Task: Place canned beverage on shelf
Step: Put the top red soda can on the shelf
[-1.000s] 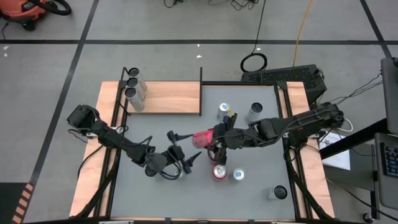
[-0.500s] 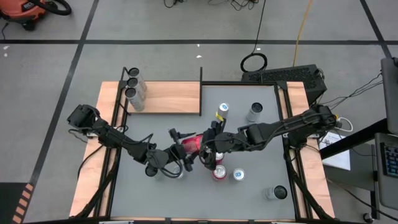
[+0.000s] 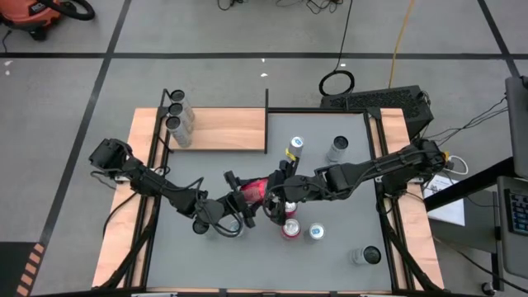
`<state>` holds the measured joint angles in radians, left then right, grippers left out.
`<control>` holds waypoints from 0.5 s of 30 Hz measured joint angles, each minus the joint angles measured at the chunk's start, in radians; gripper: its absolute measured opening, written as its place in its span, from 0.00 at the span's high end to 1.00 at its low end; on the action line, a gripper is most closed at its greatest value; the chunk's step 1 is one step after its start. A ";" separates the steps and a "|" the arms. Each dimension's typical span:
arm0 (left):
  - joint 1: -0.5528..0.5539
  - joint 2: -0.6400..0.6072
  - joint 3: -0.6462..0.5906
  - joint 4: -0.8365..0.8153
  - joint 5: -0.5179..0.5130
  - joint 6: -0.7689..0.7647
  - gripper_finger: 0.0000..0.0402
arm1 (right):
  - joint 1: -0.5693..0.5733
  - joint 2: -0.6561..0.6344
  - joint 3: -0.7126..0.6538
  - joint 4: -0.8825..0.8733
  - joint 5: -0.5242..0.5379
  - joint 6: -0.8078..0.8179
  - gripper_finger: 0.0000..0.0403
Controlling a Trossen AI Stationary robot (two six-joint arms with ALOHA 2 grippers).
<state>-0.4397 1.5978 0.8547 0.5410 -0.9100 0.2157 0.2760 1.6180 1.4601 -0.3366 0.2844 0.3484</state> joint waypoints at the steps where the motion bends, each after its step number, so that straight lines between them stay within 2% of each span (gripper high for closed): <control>1: -0.002 0.000 0.000 -0.001 -0.001 0.000 0.27 | 0.000 0.000 0.000 -0.001 0.000 0.000 0.37; 15: -0.057 -0.002 0.002 -0.011 -0.039 0.002 0.26 | 0.001 0.000 0.000 0.003 -0.010 -0.006 0.37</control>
<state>-0.4965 1.5955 0.8562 0.5304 -0.9494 0.2173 0.2771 1.6184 1.4601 -0.3332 0.2747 0.3428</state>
